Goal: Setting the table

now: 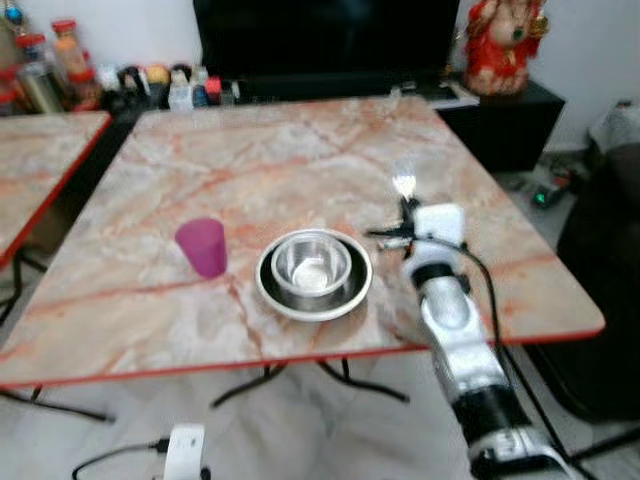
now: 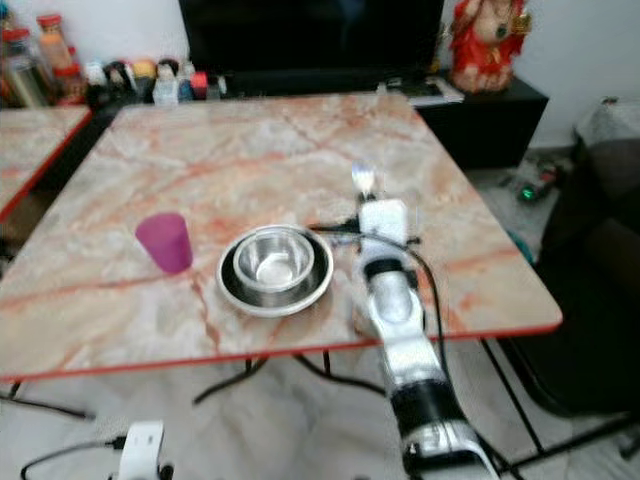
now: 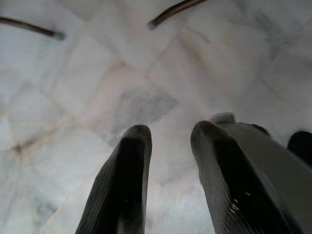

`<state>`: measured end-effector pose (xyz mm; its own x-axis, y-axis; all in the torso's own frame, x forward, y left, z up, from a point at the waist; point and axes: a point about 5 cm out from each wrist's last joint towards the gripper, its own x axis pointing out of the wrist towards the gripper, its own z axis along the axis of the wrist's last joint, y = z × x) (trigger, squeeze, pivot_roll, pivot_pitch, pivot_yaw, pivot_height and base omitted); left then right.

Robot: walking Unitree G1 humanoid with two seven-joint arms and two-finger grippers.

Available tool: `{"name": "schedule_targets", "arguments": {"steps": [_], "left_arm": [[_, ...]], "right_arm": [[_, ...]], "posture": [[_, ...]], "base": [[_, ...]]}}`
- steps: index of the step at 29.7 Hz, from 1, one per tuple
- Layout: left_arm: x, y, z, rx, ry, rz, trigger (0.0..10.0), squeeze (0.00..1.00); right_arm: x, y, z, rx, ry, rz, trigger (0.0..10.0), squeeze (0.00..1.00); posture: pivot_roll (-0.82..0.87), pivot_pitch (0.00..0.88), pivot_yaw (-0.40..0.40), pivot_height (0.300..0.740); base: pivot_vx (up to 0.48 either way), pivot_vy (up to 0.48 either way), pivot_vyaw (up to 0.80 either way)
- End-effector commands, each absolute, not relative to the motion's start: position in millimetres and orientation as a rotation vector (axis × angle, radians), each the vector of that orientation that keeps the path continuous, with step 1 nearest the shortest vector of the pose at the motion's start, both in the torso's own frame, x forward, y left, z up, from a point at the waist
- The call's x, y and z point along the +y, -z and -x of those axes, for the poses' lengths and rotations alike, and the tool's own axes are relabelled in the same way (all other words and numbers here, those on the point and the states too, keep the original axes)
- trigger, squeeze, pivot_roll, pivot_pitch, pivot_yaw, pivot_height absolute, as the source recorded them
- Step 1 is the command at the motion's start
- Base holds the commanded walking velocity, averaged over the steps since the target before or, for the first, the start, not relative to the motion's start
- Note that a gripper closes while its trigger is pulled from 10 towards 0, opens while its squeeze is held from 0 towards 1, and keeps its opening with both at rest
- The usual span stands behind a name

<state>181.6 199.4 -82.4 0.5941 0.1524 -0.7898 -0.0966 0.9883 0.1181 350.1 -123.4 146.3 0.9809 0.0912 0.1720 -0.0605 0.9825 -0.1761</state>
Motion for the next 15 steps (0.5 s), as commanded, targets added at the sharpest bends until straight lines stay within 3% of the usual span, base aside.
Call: {"name": "schedule_targets", "arguments": {"steps": [1,15], "left_arm": [[202,83,-179,0.937,-0.153,-0.068,10.0,0.0],[202,83,-179,0.94,-0.152,-0.055,10.0,0.0]], "right_arm": [[-125,-150,-351,-0.184,-0.07,0.166,10.0,0.0],[-137,-130,-359,0.005,0.05,0.186,10.0,0.0]], "posture": [[-0.08,0.0,0.028,0.693],[-0.08,0.0,0.026,0.693]], "base": [[0.0,0.0,0.0],[0.0,0.0,0.0]]}}
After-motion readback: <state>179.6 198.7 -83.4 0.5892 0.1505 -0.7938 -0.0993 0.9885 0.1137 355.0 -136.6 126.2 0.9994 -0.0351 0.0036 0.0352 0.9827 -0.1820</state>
